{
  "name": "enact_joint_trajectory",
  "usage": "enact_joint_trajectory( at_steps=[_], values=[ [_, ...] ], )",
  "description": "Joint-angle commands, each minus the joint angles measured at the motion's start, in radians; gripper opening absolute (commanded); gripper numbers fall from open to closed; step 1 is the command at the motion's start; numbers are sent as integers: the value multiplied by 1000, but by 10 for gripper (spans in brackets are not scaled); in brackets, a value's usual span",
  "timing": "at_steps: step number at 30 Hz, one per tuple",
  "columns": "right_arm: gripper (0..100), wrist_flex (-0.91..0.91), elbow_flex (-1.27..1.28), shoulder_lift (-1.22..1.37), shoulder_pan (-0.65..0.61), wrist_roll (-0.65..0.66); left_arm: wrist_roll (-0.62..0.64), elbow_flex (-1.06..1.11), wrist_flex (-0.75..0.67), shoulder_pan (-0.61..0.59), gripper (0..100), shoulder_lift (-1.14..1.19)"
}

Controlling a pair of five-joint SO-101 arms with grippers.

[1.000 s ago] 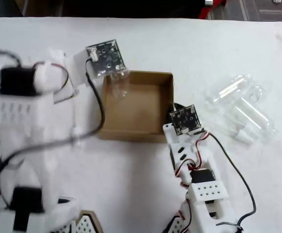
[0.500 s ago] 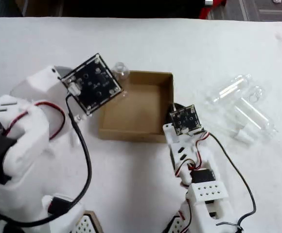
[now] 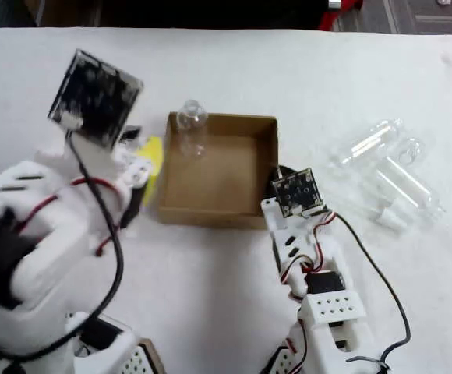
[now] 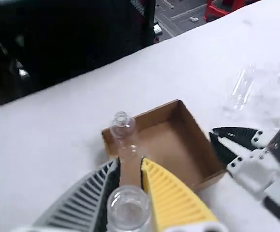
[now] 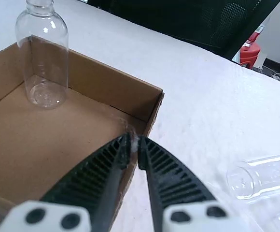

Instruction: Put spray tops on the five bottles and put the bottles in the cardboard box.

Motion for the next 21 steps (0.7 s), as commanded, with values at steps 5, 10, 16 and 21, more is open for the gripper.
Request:
enact_joint_trajectory(
  at_steps=[5, 10, 16, 21],
  values=[
    [17, -27, -9, -7, 81, 0, 388, 367, -523, 153, 22, -13],
    [17, -28, -9, -7, 101, -6, 325, 775, -1138, 150, 22, -7],
    [17, -87, -9, 2, 180, -144, 226, 1171, -1814, 140, 23, 8],
    [17, -87, -9, 2, 180, -153, 201, 1123, -1950, 111, 23, 229]
  ],
)
